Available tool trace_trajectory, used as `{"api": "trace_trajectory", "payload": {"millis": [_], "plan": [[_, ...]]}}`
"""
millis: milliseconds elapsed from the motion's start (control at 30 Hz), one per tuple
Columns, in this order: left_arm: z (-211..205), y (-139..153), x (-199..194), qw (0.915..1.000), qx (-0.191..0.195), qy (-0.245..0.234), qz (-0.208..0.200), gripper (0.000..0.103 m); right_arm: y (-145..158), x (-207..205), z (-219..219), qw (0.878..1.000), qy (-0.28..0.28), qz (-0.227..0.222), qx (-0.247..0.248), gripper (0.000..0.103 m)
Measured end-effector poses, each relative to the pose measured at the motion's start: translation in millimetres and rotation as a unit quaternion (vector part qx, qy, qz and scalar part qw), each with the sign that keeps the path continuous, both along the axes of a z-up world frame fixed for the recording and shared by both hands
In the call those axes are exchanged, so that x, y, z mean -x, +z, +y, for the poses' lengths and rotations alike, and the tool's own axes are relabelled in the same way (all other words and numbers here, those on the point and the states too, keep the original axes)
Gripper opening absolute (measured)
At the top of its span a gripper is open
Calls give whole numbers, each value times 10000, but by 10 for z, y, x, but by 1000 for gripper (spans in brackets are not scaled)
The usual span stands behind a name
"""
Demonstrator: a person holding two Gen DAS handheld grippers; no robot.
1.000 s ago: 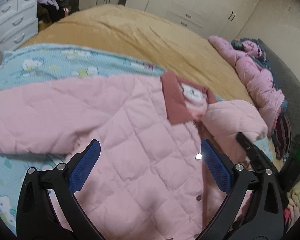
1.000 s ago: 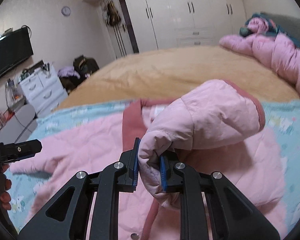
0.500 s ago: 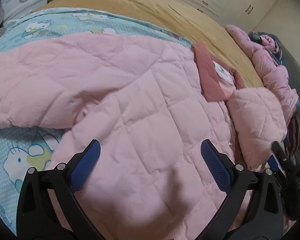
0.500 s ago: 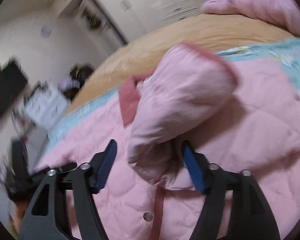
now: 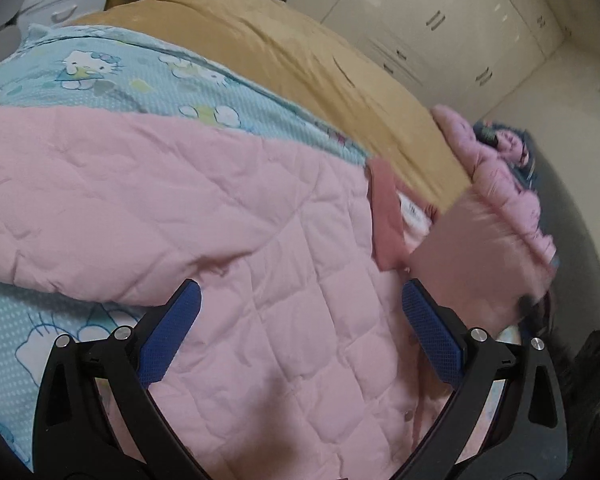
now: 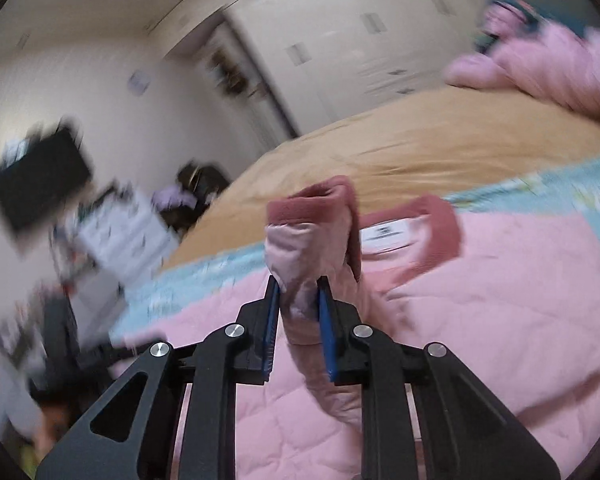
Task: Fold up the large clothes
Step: 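Fold the held sleeve across the jacket front with the right tool, then lay the sleeve flat and open the right tool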
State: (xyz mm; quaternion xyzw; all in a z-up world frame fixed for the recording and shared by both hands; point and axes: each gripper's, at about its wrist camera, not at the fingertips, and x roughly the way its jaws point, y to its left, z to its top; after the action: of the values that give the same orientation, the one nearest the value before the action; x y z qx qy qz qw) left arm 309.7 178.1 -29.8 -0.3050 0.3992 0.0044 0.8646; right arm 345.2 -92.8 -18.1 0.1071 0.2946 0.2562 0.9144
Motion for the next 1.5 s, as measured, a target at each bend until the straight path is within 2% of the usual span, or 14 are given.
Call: {"api": "trace_trajectory", "payload": {"millis": [167,400,567,633,700,800,867,900,967,1000,1033,1333,1400,1500], "plan": [[101,-42,-6,9991,422,23,-36,94,-276,88,480,9958,607,270,634,16],[-28,-195,-136,9955,892,-302,66,94,-655,176,742,9834,1080,909,1140,21],[-258,-426,-256,9899,1199,-676,347,94,-610,235,566,9812,1304,1303,569,38],[-338,-494,-288,9877,1278,-804,414,94,-565,297,446,9831,1159,1319,526,48],[-411,-542,-310,9864,1296,-916,434,94,-534,338,250,9854,942,1361,408,50],[-551,-576,-323,9879,1078,-1009,468,93,-471,401,-78,9885,547,1372,320,50],[-646,-584,-323,9892,906,-1058,452,77,-429,395,-287,9902,336,1345,169,50],[-674,-586,-327,9893,855,-1096,445,58,-409,393,-396,9910,182,1321,120,50],[-754,-563,-321,9921,414,-1098,439,39,-379,398,-564,9921,-49,1251,90,50],[-779,-550,-315,9925,286,-1122,393,13,-346,418,-680,9925,-190,1207,55,50],[-789,-521,-302,9930,231,-1122,294,7,-338,413,-756,9924,-293,1191,23,50],[-732,207,-114,9878,-428,-1139,-970,5,47,379,-1625,9865,-1508,641,47,50],[-689,245,-107,9869,-532,-1109,-1044,5,121,258,-1807,9820,-1782,602,151,50],[-668,73,-173,9888,-725,-1040,-787,5,129,37,-1908,9784,-1929,601,431,50]]}}
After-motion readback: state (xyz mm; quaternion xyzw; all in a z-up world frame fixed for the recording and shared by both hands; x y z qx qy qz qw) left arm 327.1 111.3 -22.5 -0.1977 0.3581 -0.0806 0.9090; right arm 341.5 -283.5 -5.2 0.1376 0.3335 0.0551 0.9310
